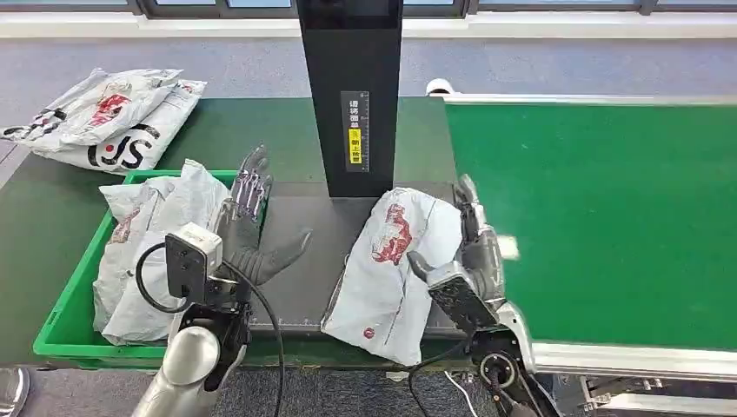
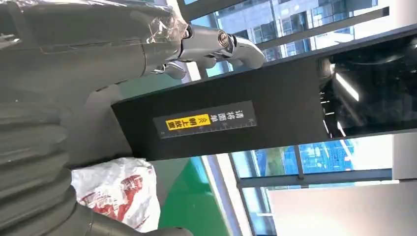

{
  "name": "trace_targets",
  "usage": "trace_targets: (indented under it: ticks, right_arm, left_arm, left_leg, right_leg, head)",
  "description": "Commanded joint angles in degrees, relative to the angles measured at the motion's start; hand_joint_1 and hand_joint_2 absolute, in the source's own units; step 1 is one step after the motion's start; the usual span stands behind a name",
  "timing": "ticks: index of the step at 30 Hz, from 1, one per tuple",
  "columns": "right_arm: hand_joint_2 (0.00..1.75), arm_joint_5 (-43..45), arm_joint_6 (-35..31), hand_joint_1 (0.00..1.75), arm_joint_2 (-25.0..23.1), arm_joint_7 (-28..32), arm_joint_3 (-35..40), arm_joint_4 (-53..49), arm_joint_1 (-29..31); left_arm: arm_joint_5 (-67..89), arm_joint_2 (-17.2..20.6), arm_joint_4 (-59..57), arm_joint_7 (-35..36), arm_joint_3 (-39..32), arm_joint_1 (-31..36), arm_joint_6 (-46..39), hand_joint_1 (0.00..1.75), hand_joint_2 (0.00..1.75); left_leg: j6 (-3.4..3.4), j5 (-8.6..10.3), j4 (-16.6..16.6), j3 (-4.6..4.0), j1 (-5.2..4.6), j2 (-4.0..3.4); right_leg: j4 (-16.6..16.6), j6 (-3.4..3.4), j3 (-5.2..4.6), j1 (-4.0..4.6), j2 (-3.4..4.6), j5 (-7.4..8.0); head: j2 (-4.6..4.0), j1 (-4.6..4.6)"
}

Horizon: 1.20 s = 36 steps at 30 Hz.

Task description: Moved the parcel from conveyor to table for the left to box.

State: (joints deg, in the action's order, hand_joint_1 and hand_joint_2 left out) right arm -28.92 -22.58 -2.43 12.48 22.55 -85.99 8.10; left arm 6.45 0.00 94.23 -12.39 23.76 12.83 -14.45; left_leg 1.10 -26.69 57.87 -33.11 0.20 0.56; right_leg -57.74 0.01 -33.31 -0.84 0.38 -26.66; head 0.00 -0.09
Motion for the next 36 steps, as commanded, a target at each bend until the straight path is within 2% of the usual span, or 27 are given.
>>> trace_targets:
  ticks: [1,5,7,8,10,12,14,15,22,23,32,36]
  right_arm:
    - [1.75,0.20,-0.44,0.00,2.80,0.24,-2.58,-6.67,-0.91]
    - [1.75,0.20,-0.44,0.00,2.71,0.23,-2.49,-6.45,-0.98]
    - [1.75,0.11,-3.49,0.00,2.57,2.41,-3.36,-8.10,-0.91]
    - [1.75,0.29,-7.00,0.00,1.76,4.54,-4.52,-9.69,-1.04]
    - [1.75,-0.65,-10.22,0.00,0.88,3.03,-7.68,-15.82,-2.80]
    - [1.75,-2.00,-9.41,0.00,0.34,1.25,-9.98,-18.46,-4.13]
    - [1.75,-1.88,-9.43,0.00,-0.24,1.51,-11.11,-17.79,-4.00]
    - [1.75,-1.81,-9.63,0.00,-0.53,1.96,-11.53,-16.93,-3.63]
    - [1.75,-1.02,-10.51,0.00,-0.20,3.32,-9.76,-12.84,-1.59]
    - [1.75,-0.71,-10.80,0.00,-0.19,3.46,-9.40,-12.28,-1.24]
    - [1.75,0.22,-12.08,0.00,-1.04,3.66,-7.85,-10.07,0.98]
    - [1.75,0.50,-12.16,0.00,-1.77,3.50,-7.19,-8.73,2.15]
  left_arm:
    - [-0.02,0.81,-2.24,-0.17,-1.15,0.26,-0.15,0.00,1.75]
    - [-0.02,0.78,-2.20,-0.17,-1.14,0.32,-0.15,0.00,1.75]
    - [0.28,0.73,-2.34,-0.33,-1.07,0.43,-0.17,0.00,1.75]
    - [1.47,1.03,-2.92,0.81,-0.52,0.80,0.32,0.00,1.75]
    - [10.51,0.60,-7.81,5.00,1.66,2.94,-1.29,0.00,1.75]
    - [14.57,-1.31,-15.38,5.08,3.06,5.18,-1.13,0.00,1.75]
    - [15.25,-2.42,-20.61,4.57,4.51,6.82,0.00,0.00,1.75]
    - [15.55,-3.27,-23.70,4.44,5.59,7.85,0.80,0.00,1.75]
    - [15.64,-8.73,-35.67,4.17,10.43,12.03,4.56,0.00,1.75]
    - [15.66,-9.19,-36.93,4.15,10.82,12.44,4.86,0.00,1.75]
    - [15.50,-11.77,-45.77,3.62,12.75,16.47,6.46,0.00,1.75]
    - [15.08,-14.47,-51.15,2.94,14.23,18.85,7.53,0.00,1.75]
  left_leg:
    - [-0.01,0.04,-0.09,0.08,0.03,0.00]
    - [-0.01,0.02,-0.04,0.03,0.01,0.01]
    - [-0.01,0.02,-0.05,0.06,0.01,-0.01]
    - [-0.01,0.04,-0.09,0.09,0.05,-0.04]
    - [-0.01,0.04,-0.07,0.07,0.04,0.00]
    - [-0.01,0.07,-0.02,-0.02,-0.02,0.26]
    - [-0.04,0.16,-0.14,0.07,0.01,0.53]
    - [-0.02,0.07,-0.04,0.08,0.00,0.24]
    - [-0.07,0.21,-0.19,0.11,0.05,0.27]
    - [-0.04,0.07,-0.02,0.10,-0.01,0.11]
    - [-0.02,0.06,-0.03,0.11,0.02,-0.09]
    - [-0.04,0.05,-0.01,0.08,-0.01,-0.09]
  right_leg:
    - [0.12,-0.02,0.12,0.04,-0.08,0.04]
    - [0.05,-0.01,0.06,0.02,-0.05,0.02]
    - [0.06,-0.01,0.07,0.03,-0.04,0.02]
    - [0.15,-0.02,0.13,0.07,-0.05,0.05]
    - [0.12,-0.02,0.11,0.07,-0.10,0.04]
    - [0.01,-0.01,0.05,0.00,-0.31,-0.03]
    - [0.19,-0.01,0.26,0.03,-0.62,-0.01]
    - [0.08,0.00,0.12,0.00,-0.28,-0.01]
    - [0.32,0.02,0.26,0.03,-0.43,0.17]
    - [0.12,0.05,0.14,-0.04,-0.22,0.08]
    - [0.14,0.03,0.12,-0.01,-0.05,0.14]
    - [0.11,0.04,0.08,-0.01,-0.03,0.15]
  head:
    - [0.00,0.00]
    - [0.00,0.00]
    - [-0.02,0.00]
    - [0.00,0.00]
    - [0.00,0.00]
    - [-0.02,0.00]
    - [0.00,0.00]
    - [-0.02,0.00]
    - [0.00,0.00]
    - [-0.02,0.00]
    - [0.00,0.00]
    - [0.00,0.00]
